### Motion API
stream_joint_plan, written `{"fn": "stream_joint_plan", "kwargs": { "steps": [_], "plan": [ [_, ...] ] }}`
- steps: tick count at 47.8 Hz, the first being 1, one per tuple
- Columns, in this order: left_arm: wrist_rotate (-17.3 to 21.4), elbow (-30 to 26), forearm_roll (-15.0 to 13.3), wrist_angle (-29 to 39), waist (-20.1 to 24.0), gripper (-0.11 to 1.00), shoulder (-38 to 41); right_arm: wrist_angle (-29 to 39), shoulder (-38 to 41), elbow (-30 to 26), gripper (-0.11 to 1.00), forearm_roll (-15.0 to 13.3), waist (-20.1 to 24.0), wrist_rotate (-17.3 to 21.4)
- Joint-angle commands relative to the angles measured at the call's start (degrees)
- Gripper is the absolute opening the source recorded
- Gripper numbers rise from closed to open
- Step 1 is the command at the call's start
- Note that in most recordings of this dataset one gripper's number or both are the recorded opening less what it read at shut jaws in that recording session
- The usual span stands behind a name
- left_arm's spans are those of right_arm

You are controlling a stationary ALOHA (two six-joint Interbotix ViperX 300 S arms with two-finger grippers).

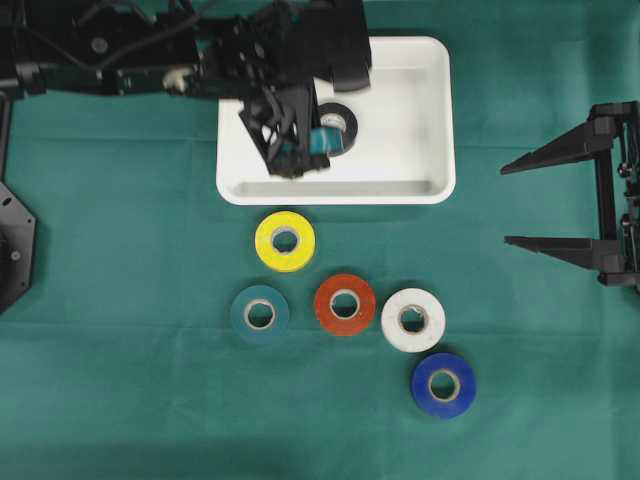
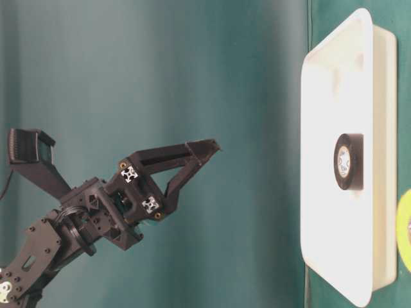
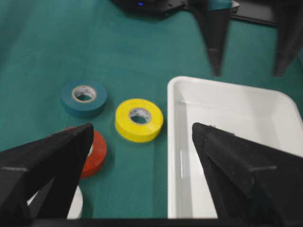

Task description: Pick up the tape from a random location and place it into the white case.

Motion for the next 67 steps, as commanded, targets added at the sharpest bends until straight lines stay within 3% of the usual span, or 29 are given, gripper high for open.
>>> {"fn": "stream_joint_plan", "kwargs": {
  "steps": [1,9,25,41,67],
  "plan": [
    [-0.1,-0.5,-0.2,-0.2,-2.8,0.97,-2.0,-0.3,0.2,-1.8,0.91,-0.1,-0.1,0.1],
    [-0.2,-0.1,-0.2,-0.4,-6.0,0.97,-2.5,-0.3,0.2,-1.8,0.91,-0.1,-0.1,0.3],
    [-0.3,4.3,-0.4,-1.8,-6.5,0.97,-8.0,-0.2,-0.1,-2.1,0.91,0.0,-0.1,0.3],
    [-0.2,16.5,-0.4,-9.9,-6.7,0.97,-21.6,-0.3,-0.2,-2.7,0.91,0.0,-0.1,0.3],
    [-0.3,33.8,-0.8,-14.2,-6.8,0.97,-44.7,-0.4,-0.2,-3.2,0.91,0.1,-1.7,0.3]
  ]
}}
